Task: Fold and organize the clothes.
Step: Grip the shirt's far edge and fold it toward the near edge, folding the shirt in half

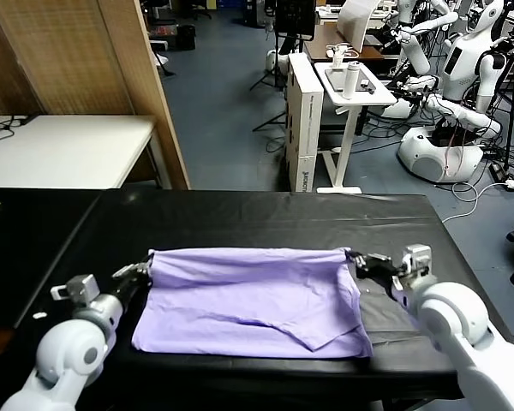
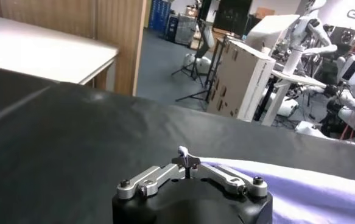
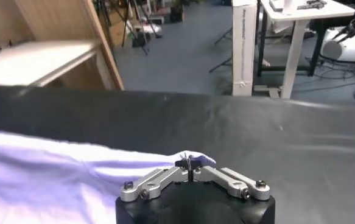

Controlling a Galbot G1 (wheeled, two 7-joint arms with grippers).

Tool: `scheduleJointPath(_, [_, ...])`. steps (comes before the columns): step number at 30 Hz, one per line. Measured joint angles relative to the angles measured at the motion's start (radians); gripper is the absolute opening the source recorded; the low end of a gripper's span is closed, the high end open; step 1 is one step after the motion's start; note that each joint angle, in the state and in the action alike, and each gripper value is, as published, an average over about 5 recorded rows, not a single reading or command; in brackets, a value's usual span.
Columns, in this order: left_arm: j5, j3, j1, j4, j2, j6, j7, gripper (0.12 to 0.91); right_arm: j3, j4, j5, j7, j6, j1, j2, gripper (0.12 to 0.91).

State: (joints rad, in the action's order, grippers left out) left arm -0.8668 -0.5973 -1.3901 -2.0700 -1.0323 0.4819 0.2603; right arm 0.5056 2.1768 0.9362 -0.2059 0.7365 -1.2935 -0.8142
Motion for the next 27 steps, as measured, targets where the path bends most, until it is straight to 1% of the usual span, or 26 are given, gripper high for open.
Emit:
scheduleJointPath(7, [0.009, -0.036, -0.117, -0.048, -0.017, -0.019, -0.010, 0.148, 0.048, 0.078, -0.016, -0.008, 0.000, -0.120, 0.002, 0.140])
scheduleJointPath(15, [0.022, -0.045, -0.175, -0.036, -0.029, -0.040, -0.017, 0.148, 0.065, 0.126, -0.044, -0.008, 0.000, -0.231, -0.012, 0.140])
scheduleJointPath(20, [0.027, -0.050, -0.194, -0.039, -0.035, -0.050, -0.021, 0.148, 0.056, 0.120, -0.057, -0.009, 0.000, -0.263, -0.020, 0.140])
scheduleJointPath(27, [0.047, -0.050, -0.218, -0.056, -0.048, -0.060, -0.028, 0.148, 0.029, 0.091, -0.071, -0.010, 0.000, -0.263, -0.035, 0.140])
